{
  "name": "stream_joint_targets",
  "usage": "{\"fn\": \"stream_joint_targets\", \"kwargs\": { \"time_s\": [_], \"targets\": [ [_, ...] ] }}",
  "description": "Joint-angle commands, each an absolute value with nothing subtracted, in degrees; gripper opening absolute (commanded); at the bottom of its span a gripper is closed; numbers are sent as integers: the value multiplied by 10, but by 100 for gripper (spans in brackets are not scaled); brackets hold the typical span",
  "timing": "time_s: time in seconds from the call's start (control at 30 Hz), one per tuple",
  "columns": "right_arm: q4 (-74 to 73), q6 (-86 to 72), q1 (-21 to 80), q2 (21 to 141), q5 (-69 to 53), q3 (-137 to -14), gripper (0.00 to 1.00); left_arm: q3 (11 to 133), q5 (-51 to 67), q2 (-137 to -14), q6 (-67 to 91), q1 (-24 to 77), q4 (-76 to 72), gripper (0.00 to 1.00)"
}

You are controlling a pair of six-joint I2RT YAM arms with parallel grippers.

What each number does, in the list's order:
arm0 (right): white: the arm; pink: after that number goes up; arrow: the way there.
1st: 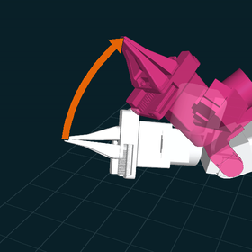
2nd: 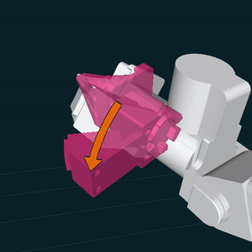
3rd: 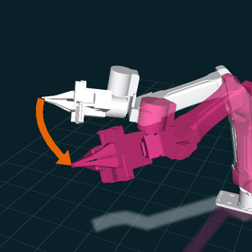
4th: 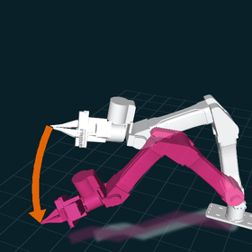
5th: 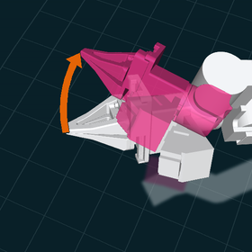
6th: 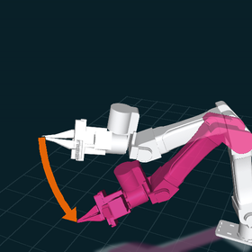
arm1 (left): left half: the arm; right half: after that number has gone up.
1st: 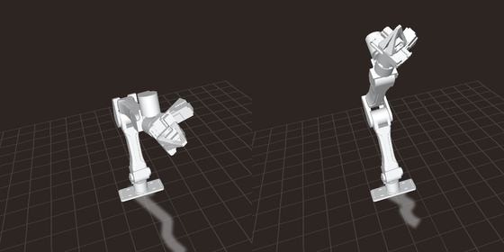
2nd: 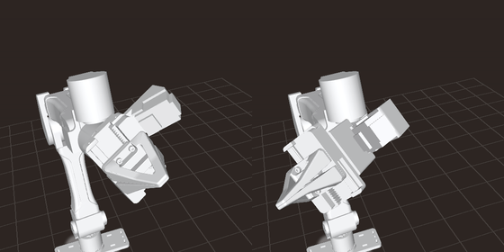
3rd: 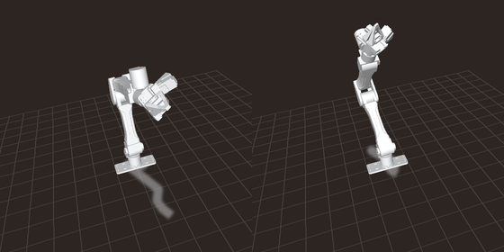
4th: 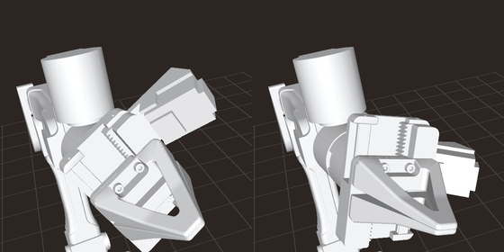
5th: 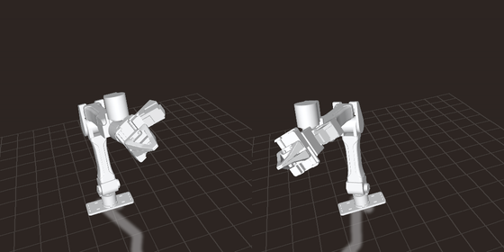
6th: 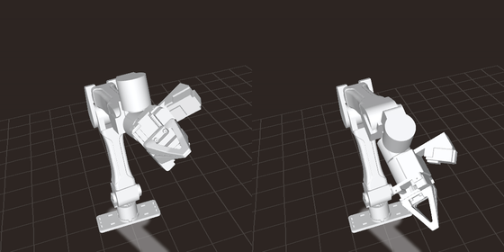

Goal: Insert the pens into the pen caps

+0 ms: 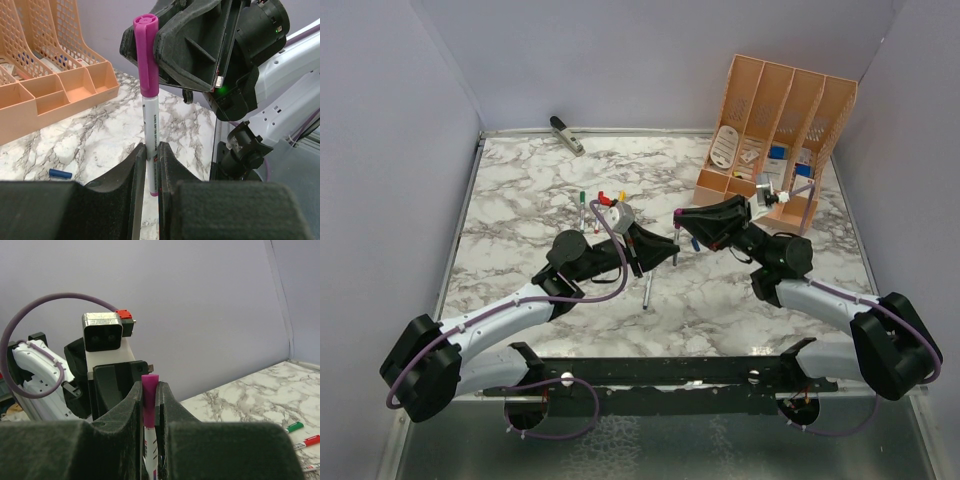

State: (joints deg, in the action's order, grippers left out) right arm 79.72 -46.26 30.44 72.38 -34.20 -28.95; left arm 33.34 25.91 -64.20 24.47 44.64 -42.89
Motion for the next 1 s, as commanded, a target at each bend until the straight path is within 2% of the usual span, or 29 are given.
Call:
{"fn": "stream_joint_targets", "kwargs": {
  "time_s": [0.0, 0.77, 0.97],
  "targets": [
    [774, -444, 310, 721, -366, -273, 2, 347, 225, -617, 231, 445, -454, 0],
    [711, -395, 334, 735, -354, -228, 2, 390, 170, -612, 205, 442, -527, 0],
    [733, -403, 341, 750, -376, -221, 2, 395, 167, -613, 205, 438, -546, 0]
  ]
}}
